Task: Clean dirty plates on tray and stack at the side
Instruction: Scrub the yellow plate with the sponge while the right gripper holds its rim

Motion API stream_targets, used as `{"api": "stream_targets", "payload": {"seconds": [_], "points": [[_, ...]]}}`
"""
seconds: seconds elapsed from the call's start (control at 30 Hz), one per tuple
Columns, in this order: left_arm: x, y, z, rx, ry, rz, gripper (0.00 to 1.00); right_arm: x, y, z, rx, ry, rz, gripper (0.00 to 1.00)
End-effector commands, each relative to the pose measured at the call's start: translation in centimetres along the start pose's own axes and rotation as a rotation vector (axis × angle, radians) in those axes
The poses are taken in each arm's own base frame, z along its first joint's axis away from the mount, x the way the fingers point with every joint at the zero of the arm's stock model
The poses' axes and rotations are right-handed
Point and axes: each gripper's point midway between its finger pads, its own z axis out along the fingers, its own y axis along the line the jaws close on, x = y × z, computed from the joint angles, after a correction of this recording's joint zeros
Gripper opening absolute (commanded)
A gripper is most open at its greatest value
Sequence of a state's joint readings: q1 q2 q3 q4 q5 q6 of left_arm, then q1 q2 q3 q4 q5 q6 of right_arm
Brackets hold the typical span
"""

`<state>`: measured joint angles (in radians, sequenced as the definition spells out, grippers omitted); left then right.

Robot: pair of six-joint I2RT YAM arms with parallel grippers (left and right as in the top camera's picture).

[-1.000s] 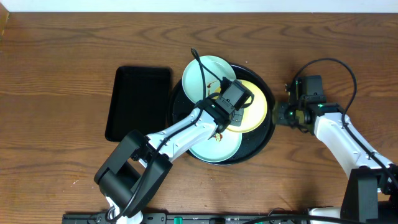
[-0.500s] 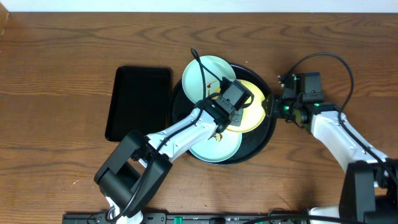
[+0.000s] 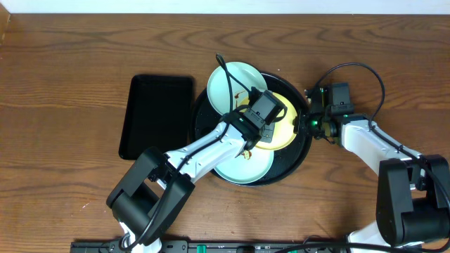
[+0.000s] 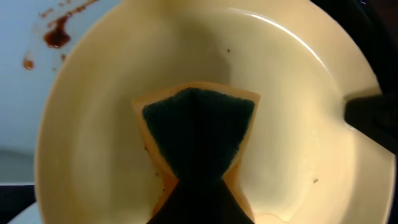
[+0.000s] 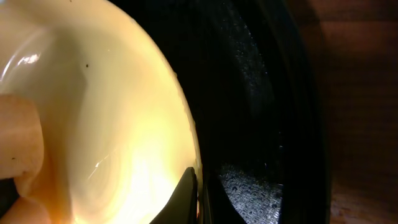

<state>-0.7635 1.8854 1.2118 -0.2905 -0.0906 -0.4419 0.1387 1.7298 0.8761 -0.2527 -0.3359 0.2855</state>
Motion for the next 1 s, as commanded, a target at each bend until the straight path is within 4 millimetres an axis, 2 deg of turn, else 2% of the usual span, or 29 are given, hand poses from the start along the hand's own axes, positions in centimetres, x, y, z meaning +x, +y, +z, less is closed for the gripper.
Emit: {"api": "stream_targets", "payload": {"seconds": [0.0,0.07,0.17,0.3,0.5,0.57,0.63,0.73,0.87,0.97], "points": [[-1.9,3.2,-0.3,-0.093,-0.051,-0.021,0.09,0.3,0.2,0.1,0.002,0.016,0.0,0.01],[-2.7,4.9,-0.5,-0.111,-0.057,-0.059,0.09,0.1,-0.4,-0.5,0.048,0.003,0.014,0.01],[-2.3,5.9,-0.4,-0.103,-0.018,-0.115,0.09,-0.2,-0.9,-1.3,0.093,-0.02,0.011,0.01],[-1.4,2.1,-0.6,0.123,0.069,-0.115,0.08,-0.7,-0.6,-2.0,0.092,-0.042,0.001,0.01],[-0.4,-5.3,-3.2,0.516,0.139,0.007,0.08,-0.6,-0.5,-2.3,0.091,-0.041,0.002,0.01],[0.0,-6.1,-3.6,0.551,0.152,0.015,0.08,-0.5,-0.6,-2.3,0.093,-0.036,0.003,0.01],[0.1,-5.9,-3.5,0.541,0.152,0.021,0.08,-0.4,-0.6,-2.3,0.094,-0.033,0.004,0.01],[-0.3,-4.7,-2.9,0.481,0.138,0.009,0.08,-0.4,-1.0,-2.7,0.126,-0.038,0.006,0.01],[-1.3,-2.6,-2.3,0.416,0.109,-0.023,0.08,-0.8,-1.8,-3.7,0.186,-0.063,0.004,0.01],[-1.8,-0.6,-1.9,0.349,0.096,-0.049,0.07,-1.4,-1.3,-4.8,0.181,-0.097,-0.011,0.01]]}}
